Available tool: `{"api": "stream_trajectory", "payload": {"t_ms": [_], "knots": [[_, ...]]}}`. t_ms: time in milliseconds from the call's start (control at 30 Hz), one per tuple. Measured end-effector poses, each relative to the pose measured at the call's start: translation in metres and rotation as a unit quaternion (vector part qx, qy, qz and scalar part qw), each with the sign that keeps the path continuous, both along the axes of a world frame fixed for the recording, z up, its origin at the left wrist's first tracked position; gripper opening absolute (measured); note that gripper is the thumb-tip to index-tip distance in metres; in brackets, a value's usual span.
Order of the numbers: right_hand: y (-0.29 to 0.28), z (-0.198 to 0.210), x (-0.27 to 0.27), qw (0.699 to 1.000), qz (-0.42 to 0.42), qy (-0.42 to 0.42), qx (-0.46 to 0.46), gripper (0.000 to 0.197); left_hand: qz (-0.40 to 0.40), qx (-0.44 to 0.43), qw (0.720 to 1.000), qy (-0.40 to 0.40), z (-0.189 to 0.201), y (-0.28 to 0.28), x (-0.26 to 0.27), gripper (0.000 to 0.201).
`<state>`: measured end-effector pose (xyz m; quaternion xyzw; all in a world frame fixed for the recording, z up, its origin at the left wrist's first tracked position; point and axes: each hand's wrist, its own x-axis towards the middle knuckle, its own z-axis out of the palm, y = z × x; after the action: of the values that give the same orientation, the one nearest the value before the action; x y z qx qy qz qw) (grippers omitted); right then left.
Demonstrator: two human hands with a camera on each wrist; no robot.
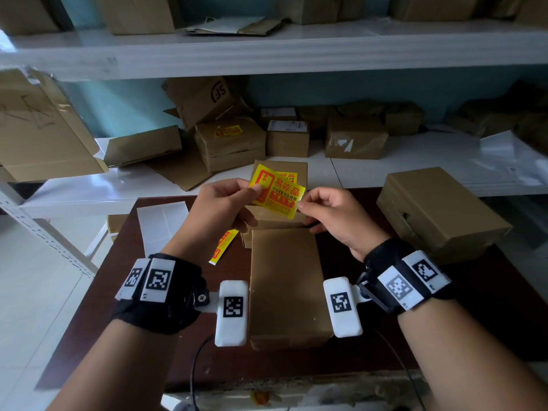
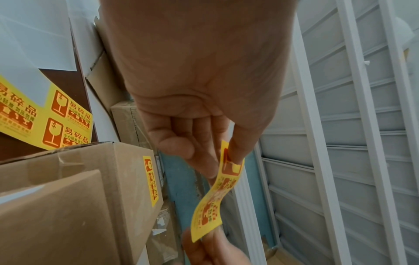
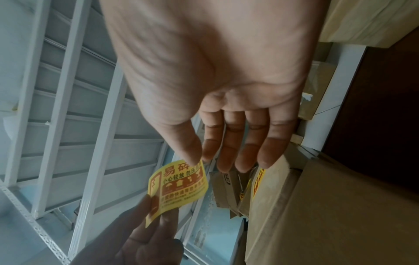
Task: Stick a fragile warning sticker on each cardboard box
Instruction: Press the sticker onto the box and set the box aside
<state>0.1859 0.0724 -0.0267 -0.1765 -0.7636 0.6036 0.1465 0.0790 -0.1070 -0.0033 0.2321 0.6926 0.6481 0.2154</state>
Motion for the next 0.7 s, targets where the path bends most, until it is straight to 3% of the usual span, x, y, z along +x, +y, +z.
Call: {"api": "stream_trajectory", "payload": {"t_ms": [400,700], "knots": [[0.004,0.000,0.000,1.000,-0.018,0.007,0.006,0.011,-0.007,0.019,0.998,-0.057,0.000,0.002,-0.001,0.017],[0.000,-0.001,0.001,0.999,0.016,-0.021,0.034,0.015,0.073,-0.125,0.987,0.066,-0.012,0.006,-0.009,0.023]]}}
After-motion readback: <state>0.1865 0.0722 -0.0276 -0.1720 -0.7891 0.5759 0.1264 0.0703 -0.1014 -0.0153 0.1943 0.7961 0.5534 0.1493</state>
